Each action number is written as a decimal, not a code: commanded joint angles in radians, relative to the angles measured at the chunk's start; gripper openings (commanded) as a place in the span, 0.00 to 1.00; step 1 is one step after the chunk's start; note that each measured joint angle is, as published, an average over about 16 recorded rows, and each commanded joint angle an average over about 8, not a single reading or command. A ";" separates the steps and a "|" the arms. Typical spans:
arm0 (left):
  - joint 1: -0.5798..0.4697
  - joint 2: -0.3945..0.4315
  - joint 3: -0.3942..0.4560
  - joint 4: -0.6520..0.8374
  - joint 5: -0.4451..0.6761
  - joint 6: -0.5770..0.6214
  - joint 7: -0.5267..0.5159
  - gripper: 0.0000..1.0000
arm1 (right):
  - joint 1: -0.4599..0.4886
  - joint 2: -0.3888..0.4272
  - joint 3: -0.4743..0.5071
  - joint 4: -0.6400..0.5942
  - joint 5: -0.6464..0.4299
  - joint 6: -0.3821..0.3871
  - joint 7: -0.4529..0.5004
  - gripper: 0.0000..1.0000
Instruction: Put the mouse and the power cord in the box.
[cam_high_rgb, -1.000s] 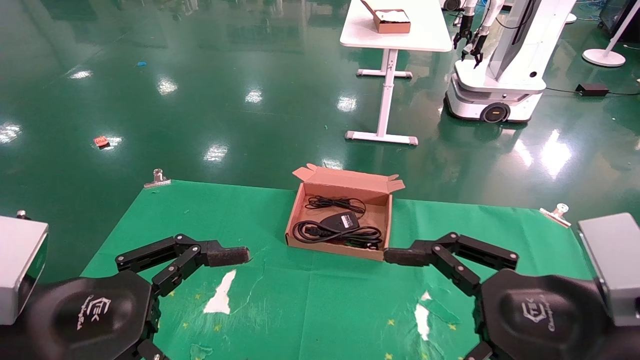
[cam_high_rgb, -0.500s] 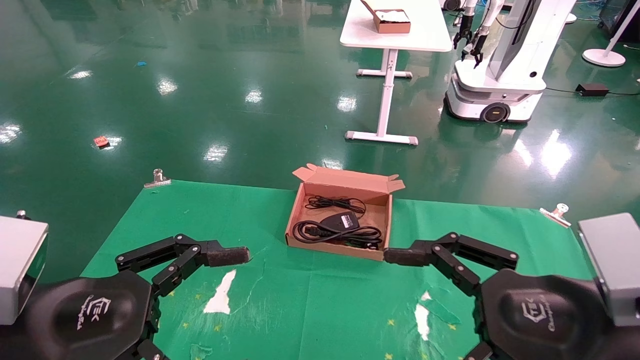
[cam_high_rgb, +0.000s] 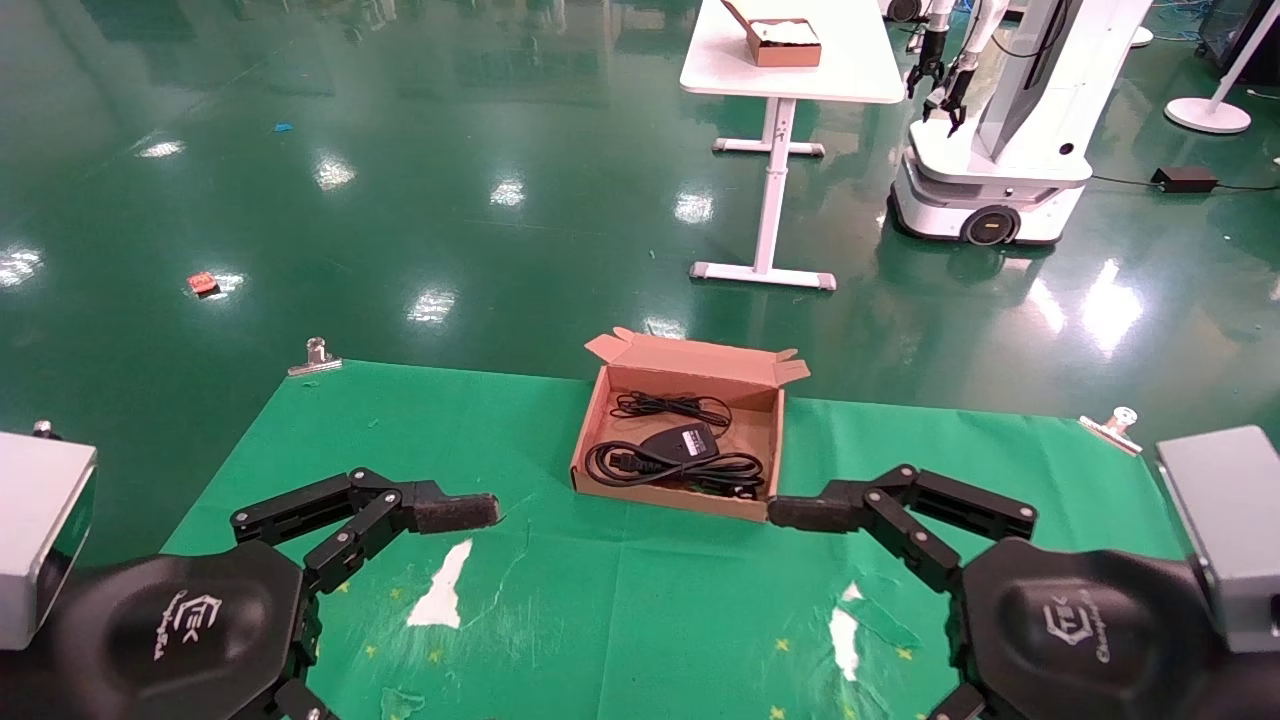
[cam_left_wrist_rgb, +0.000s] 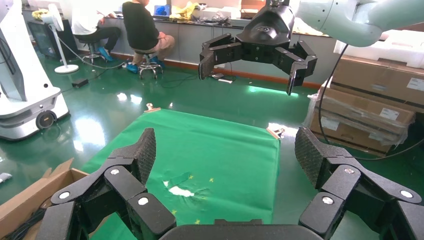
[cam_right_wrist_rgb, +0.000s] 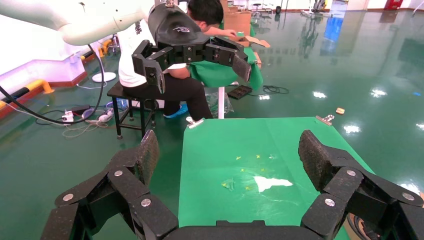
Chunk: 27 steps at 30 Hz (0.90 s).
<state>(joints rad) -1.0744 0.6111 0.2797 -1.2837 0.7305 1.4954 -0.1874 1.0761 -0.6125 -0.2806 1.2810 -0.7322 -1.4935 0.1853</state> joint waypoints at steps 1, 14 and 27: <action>0.000 0.000 0.000 0.000 0.000 0.000 0.000 1.00 | 0.000 0.000 0.000 0.000 0.000 0.000 0.000 1.00; 0.000 0.000 0.000 0.000 0.000 0.000 0.000 1.00 | 0.000 0.000 0.000 0.000 0.000 0.000 0.000 1.00; 0.000 0.000 0.000 0.000 0.000 0.000 0.000 1.00 | 0.000 0.000 0.000 0.000 0.000 0.000 0.000 1.00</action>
<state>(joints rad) -1.0744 0.6111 0.2797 -1.2837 0.7305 1.4954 -0.1874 1.0761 -0.6125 -0.2806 1.2811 -0.7323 -1.4935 0.1853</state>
